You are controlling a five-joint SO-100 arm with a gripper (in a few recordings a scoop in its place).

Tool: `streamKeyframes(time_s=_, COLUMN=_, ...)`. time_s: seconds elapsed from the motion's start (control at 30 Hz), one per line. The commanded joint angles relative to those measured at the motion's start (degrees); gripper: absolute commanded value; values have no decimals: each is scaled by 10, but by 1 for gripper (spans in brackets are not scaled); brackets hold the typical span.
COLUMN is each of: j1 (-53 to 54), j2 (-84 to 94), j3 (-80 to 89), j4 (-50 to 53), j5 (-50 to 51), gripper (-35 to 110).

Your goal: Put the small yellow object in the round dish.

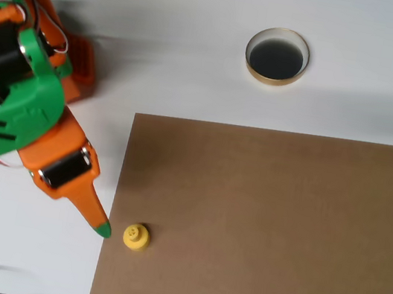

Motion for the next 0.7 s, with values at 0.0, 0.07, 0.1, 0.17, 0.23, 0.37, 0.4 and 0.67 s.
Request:
streamKeyframes(time_s=0.0, j1=2, j2=-43, j3=-59, j4=-4, j5=1, gripper=26)
streamKeyframes(time_s=0.07, j1=0, j2=-85, j3=-76, j4=-5, j5=3, gripper=26)
streamKeyframes(time_s=0.1, j1=0, j2=-105, j3=-83, j4=-6, j5=3, gripper=26)
streamKeyframes(time_s=0.17, j1=0, j2=-134, j3=-98, j4=-7, j5=2, gripper=26)
streamKeyframes(time_s=0.23, j1=0, j2=-153, j3=-112, j4=-4, j5=-3, gripper=26)
streamKeyframes(time_s=0.37, j1=-29, j2=-171, j3=-124, j4=7, j5=-7, gripper=26)
streamKeyframes(time_s=0.4, j1=-39, j2=-174, j3=-125, j4=8, j5=-7, gripper=26)
streamKeyframes(time_s=0.67, j1=-84, j2=-196, j3=-136, j4=17, j5=8, gripper=26)
